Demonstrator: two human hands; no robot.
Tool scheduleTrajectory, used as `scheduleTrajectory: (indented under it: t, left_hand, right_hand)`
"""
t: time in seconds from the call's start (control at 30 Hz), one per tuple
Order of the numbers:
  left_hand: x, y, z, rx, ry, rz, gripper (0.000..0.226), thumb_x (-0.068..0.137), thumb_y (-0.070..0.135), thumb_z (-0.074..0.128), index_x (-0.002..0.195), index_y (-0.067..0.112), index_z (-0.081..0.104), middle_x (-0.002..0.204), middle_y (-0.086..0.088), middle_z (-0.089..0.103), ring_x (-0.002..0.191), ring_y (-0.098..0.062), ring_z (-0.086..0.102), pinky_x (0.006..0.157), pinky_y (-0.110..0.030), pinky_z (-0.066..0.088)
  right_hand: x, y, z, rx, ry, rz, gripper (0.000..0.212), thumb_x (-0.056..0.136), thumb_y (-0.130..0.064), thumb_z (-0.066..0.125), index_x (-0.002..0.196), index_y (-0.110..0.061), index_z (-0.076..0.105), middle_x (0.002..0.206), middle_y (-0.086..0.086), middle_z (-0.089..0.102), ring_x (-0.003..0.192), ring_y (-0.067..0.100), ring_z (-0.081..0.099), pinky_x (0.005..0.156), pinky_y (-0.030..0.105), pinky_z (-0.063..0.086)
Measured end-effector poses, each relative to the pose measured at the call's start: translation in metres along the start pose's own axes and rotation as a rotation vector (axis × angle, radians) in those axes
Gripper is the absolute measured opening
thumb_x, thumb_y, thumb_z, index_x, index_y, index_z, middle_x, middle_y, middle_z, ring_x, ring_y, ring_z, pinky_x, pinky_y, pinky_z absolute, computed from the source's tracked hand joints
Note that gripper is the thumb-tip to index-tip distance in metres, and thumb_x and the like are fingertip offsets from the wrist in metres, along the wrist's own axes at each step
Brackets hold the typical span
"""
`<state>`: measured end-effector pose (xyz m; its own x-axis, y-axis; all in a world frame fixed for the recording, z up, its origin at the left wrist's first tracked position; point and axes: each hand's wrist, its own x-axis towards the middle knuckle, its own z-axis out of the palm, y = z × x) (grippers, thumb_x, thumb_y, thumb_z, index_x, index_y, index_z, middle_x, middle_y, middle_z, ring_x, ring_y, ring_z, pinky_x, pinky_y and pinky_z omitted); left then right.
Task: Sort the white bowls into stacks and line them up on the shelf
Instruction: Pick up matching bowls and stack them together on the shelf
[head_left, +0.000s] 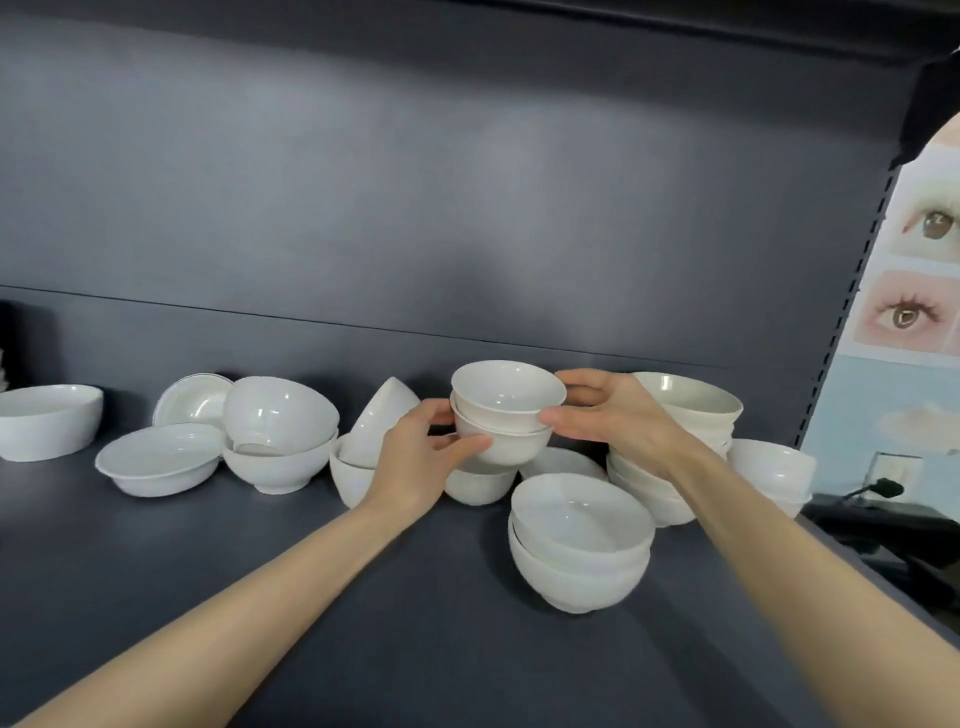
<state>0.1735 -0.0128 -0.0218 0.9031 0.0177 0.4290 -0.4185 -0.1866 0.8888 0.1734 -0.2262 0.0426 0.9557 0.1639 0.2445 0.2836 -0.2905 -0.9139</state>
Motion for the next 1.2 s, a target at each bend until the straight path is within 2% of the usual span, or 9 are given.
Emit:
scheduleTrajectory:
  t: [0.13,0.3,0.37,0.47,0.57,0.63,0.7,1.03,1.2]
  left_hand:
    - [0.006,-0.009,0.015,0.070,0.076,-0.020,0.040,0.079,0.017,0.077,0.115,0.014,0.061,0.106,0.004,0.067,0.095,-0.016,0.067,0.086,-0.023,0.050]
    - [0.009,-0.017,0.024,0.177,0.124,-0.019,0.022,0.081,0.014,0.074,0.098,0.018,0.060,0.091,0.009,0.068,0.091,-0.012,0.066,0.074,-0.008,0.049]
    - [0.012,-0.022,0.026,0.247,0.138,-0.025,0.020,0.082,0.017,0.075,0.096,0.013,0.062,0.087,0.002,0.070,0.091,-0.016,0.067,0.078,-0.015,0.052]
    - [0.015,-0.029,0.027,0.333,0.139,-0.038,0.023,0.083,0.023,0.074,0.097,0.008,0.064,0.087,-0.005,0.071,0.090,-0.022,0.067,0.087,-0.040,0.053]
    - [0.017,-0.033,0.030,0.430,0.144,-0.018,0.023,0.085,0.029,0.070,0.089,0.008,0.061,0.076,0.001,0.065,0.075,-0.017,0.061,0.073,-0.030,0.050]
    - [0.015,-0.031,0.030,0.507,0.157,0.004,0.026,0.087,0.030,0.068,0.081,0.008,0.055,0.063,0.005,0.052,0.060,-0.011,0.045,0.058,-0.022,0.036]
    - [0.016,-0.032,0.029,0.553,0.168,0.012,0.027,0.088,0.030,0.066,0.080,0.008,0.052,0.060,0.005,0.045,0.055,-0.010,0.038,0.054,-0.023,0.030]
    - [0.017,-0.050,0.029,0.568,0.154,-0.004,0.024,0.090,0.032,0.063,0.089,0.008,0.057,0.068,-0.005,0.059,0.060,-0.019,0.046,0.067,-0.037,0.044]
    - [0.016,-0.055,0.029,0.453,0.095,0.026,0.019,0.089,0.027,0.065,0.102,0.014,0.060,0.084,-0.005,0.070,0.080,-0.023,0.065,0.080,-0.044,0.051]
  right_hand:
    - [0.030,0.022,-0.010,0.004,-0.074,0.008,0.065,0.072,-0.008,0.082,0.131,-0.007,0.054,0.115,0.008,0.069,0.107,0.019,0.067,0.093,0.037,0.055]
    - [0.052,0.040,-0.013,0.014,-0.159,0.005,0.065,0.074,-0.010,0.081,0.132,-0.010,0.053,0.118,0.006,0.068,0.108,0.016,0.066,0.093,0.035,0.054]
    - [0.057,0.047,-0.012,0.033,-0.178,0.009,0.064,0.075,-0.009,0.080,0.132,-0.009,0.053,0.118,0.006,0.068,0.107,0.016,0.066,0.092,0.034,0.055]
    - [0.064,0.054,-0.010,0.059,-0.184,0.023,0.059,0.075,-0.008,0.079,0.130,-0.009,0.055,0.112,0.004,0.071,0.105,0.016,0.067,0.093,0.035,0.054]
    - [0.071,0.059,-0.009,0.058,-0.205,0.030,0.055,0.076,-0.008,0.078,0.127,-0.010,0.058,0.109,0.003,0.072,0.103,0.016,0.068,0.093,0.035,0.054]
    - [0.074,0.062,-0.007,0.073,-0.218,0.035,0.055,0.076,-0.008,0.078,0.127,-0.009,0.057,0.110,0.004,0.072,0.103,0.017,0.068,0.092,0.034,0.055]
    - [0.077,0.066,-0.005,0.097,-0.235,0.042,0.057,0.076,-0.007,0.078,0.129,-0.008,0.056,0.111,0.006,0.071,0.103,0.018,0.068,0.090,0.033,0.055]
    - [0.085,0.079,-0.002,0.104,-0.294,0.076,0.045,0.077,-0.007,0.077,0.120,-0.013,0.062,0.109,0.003,0.073,0.104,0.018,0.068,0.094,0.036,0.053]
    - [0.085,0.082,-0.002,0.100,-0.292,0.076,0.047,0.078,-0.007,0.077,0.122,-0.013,0.061,0.111,0.002,0.072,0.103,0.016,0.067,0.095,0.037,0.053]
